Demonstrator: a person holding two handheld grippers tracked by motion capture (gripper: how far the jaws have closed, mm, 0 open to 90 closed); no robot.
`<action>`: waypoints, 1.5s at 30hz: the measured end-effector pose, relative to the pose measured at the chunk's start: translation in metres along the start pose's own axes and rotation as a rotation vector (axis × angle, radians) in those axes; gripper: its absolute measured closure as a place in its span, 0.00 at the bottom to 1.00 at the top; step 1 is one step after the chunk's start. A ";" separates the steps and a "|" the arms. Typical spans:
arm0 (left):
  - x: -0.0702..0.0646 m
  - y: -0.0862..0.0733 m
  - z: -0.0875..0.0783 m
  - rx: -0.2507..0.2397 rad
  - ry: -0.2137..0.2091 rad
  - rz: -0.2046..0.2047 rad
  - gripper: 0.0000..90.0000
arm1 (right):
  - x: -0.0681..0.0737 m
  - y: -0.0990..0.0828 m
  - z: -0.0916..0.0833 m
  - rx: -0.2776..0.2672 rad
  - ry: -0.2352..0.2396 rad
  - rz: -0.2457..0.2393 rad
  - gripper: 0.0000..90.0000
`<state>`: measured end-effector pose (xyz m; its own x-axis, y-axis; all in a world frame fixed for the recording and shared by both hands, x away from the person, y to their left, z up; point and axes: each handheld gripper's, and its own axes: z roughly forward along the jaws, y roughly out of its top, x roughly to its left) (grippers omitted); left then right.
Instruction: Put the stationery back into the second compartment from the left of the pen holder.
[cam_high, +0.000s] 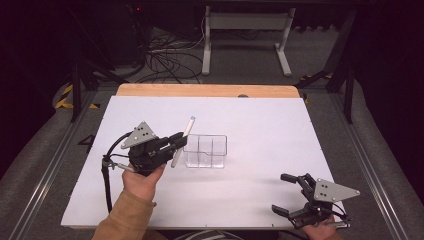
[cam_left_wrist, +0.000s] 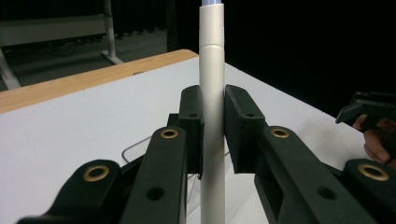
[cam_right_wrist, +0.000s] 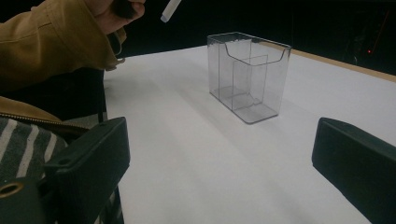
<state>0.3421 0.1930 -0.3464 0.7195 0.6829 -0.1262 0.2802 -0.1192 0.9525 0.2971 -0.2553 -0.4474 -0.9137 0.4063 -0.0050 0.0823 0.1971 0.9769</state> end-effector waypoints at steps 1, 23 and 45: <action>0.000 0.002 0.002 -0.005 -0.002 0.001 0.87 | 0.000 0.000 0.000 0.001 0.000 0.000 0.05; 0.001 0.017 0.059 -0.033 -0.053 0.030 0.87 | 0.000 -0.001 0.001 0.002 0.005 0.000 0.05; 0.007 0.003 0.100 -0.042 -0.065 0.019 0.87 | 0.000 -0.001 0.001 0.004 0.011 -0.001 0.05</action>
<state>0.4117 0.1258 -0.3719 0.7647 0.6323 -0.1245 0.2400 -0.1001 0.9656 0.2976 -0.2544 -0.4486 -0.9180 0.3965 -0.0034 0.0830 0.2006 0.9761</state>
